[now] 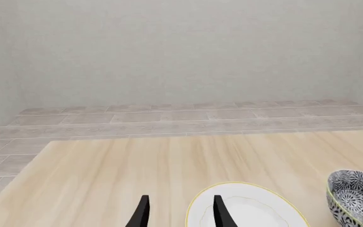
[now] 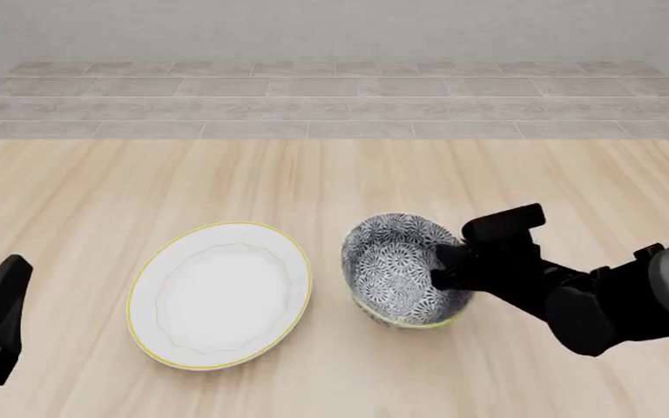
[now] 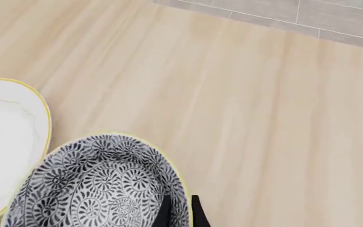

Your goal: Put the bowl on the plate.

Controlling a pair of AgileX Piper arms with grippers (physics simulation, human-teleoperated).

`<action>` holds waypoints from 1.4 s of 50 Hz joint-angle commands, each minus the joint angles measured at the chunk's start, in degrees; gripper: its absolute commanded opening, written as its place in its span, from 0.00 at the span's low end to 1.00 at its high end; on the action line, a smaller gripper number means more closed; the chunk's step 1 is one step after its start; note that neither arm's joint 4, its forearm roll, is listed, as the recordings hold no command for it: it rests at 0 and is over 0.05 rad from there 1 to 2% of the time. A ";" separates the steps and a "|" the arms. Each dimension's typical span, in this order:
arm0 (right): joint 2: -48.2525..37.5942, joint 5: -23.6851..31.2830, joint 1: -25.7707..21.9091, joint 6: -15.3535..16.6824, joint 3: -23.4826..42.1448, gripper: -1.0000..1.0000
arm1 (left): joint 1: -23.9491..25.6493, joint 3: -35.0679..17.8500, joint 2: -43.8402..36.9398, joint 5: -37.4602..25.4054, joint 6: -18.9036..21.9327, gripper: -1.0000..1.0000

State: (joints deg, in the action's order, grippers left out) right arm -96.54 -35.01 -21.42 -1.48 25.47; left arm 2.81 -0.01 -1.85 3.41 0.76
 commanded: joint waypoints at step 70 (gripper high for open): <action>14.62 28.56 -8.97 -11.40 19.24 0.00 | -0.32 -0.03 -0.68 1.35 0.19 1.00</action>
State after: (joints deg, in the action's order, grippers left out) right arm -80.66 -8.36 -28.09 -10.89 40.66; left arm 2.53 -0.04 -1.89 4.03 0.95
